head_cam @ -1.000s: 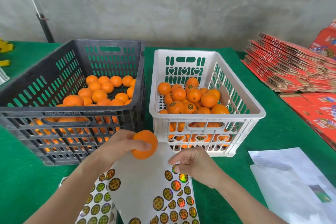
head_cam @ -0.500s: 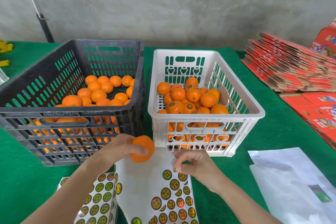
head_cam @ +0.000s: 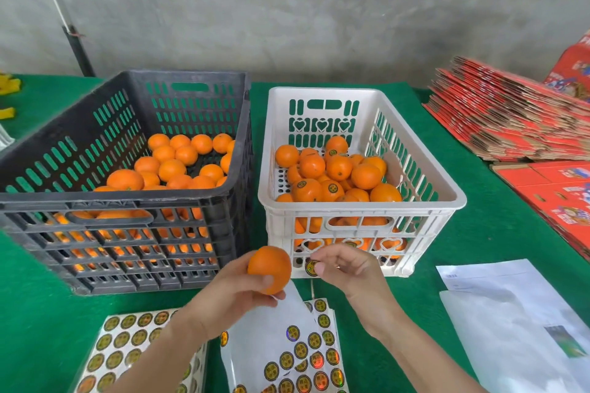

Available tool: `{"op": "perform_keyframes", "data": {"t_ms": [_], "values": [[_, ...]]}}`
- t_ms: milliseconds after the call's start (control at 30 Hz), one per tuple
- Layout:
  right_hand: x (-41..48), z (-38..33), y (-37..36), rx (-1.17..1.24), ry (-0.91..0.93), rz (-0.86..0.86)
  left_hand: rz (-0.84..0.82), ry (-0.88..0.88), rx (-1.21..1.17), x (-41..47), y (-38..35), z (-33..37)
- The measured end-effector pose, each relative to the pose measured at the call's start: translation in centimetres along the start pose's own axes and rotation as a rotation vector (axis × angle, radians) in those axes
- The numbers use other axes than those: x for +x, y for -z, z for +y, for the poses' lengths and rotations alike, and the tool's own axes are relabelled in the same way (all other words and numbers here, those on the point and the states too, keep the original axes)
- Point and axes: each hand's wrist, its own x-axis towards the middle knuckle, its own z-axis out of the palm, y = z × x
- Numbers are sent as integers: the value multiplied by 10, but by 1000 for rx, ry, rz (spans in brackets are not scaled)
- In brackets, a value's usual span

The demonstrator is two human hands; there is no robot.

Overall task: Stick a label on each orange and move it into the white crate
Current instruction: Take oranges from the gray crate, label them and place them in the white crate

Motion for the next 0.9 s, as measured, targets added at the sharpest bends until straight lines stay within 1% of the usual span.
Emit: {"op": "perform_keyframes", "data": {"t_ms": [67, 133, 200, 267, 367, 567, 633, 767, 900], "values": [[-1, -9, -6, -11, 35, -31, 8, 20, -250, -1, -11, 1], [-3, -15, -12, -83, 82, -62, 10, 35, -428, -1, -21, 2], [-4, -19, -19, -162, 128, -67, 1, 24, -511, -2, -29, 3], [-5, -21, -24, -225, 156, -62, -6, 3, -541, -5, -34, 4], [-5, -22, -29, -292, 163, -56, -1, -18, -569, -6, -37, 4], [-4, -16, -32, -381, 159, 33, 52, -23, -579, -7, -43, 4], [-4, -15, -32, -445, 181, 55, 68, -35, -566, -7, -44, 3], [-5, -17, -31, -516, 193, 55, 110, -34, -455, -9, -43, 4], [-3, -21, -28, -573, 163, -5, 120, -22, -318, -10, -40, 6]]}}
